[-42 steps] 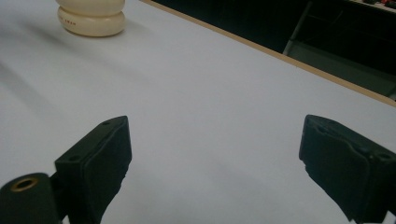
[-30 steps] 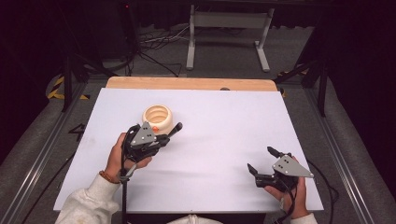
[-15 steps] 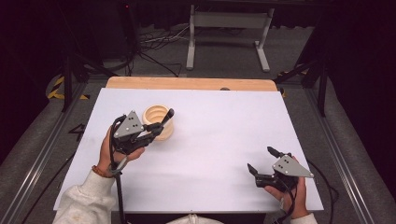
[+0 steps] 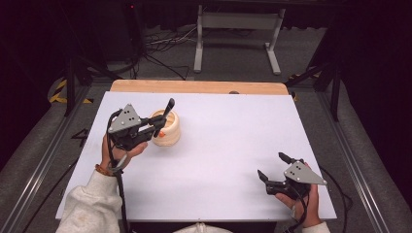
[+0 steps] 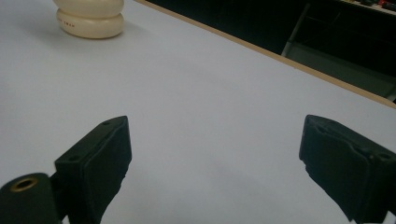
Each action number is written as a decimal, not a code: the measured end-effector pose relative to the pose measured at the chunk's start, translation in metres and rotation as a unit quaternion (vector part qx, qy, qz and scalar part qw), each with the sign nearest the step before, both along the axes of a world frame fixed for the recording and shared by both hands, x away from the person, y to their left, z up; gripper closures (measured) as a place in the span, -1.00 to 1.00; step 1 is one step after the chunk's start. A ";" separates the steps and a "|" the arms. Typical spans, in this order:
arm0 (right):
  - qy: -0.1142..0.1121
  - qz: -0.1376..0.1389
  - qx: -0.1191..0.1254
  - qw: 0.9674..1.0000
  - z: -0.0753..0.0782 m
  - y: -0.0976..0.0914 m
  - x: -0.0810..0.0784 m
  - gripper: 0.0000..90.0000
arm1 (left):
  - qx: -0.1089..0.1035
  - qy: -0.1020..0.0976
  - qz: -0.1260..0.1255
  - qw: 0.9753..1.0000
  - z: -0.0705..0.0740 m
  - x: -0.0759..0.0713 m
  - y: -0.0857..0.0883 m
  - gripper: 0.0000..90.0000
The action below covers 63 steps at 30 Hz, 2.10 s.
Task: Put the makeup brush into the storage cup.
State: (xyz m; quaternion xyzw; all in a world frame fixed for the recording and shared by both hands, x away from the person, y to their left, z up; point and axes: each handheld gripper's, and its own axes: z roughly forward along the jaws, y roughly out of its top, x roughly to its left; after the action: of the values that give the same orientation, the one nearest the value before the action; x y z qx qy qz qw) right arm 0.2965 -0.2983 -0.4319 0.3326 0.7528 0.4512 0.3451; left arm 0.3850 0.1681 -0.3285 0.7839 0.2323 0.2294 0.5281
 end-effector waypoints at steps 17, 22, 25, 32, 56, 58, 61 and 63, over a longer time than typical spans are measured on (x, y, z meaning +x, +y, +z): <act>0.000 0.000 0.002 1.000 0.000 0.000 0.000 -0.78 | -0.046 -0.025 0.008 0.999 -0.007 0.025 0.003 0.77; -0.001 0.001 0.002 1.000 0.000 -0.001 0.000 -0.78 | -0.060 -0.020 0.006 0.998 -0.012 0.033 0.005 0.77; 0.000 0.000 0.002 1.000 0.000 -0.001 0.000 -0.78 | -0.070 -0.025 0.005 0.997 -0.015 0.038 0.007 0.77; 0.000 0.001 0.003 1.000 -0.001 -0.001 0.001 -0.78 | -0.085 -0.020 0.008 0.996 -0.025 0.052 0.009 0.77; 0.002 0.006 -0.004 1.000 -0.002 0.001 0.001 -0.78 | -0.099 0.011 0.013 0.995 -0.060 0.087 0.019 0.77; 0.003 0.006 -0.004 1.000 -0.002 0.001 0.002 -0.78 | -0.097 0.013 0.012 0.995 -0.061 0.088 0.019 0.77; 0.003 0.006 -0.004 1.000 -0.003 0.001 0.002 -0.78 | -0.099 0.015 0.015 0.995 -0.066 0.088 0.018 0.77; 0.002 0.007 -0.004 1.000 -0.002 0.001 0.001 -0.77 | -0.092 0.014 0.016 0.996 -0.070 0.088 0.017 0.77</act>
State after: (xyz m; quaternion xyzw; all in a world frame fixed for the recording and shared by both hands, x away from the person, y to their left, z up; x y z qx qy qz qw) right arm 0.2979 -0.2972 -0.4344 0.3268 0.7579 0.4496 0.3415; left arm 0.4731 0.1847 -0.3980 0.7313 0.2722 0.2042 0.5911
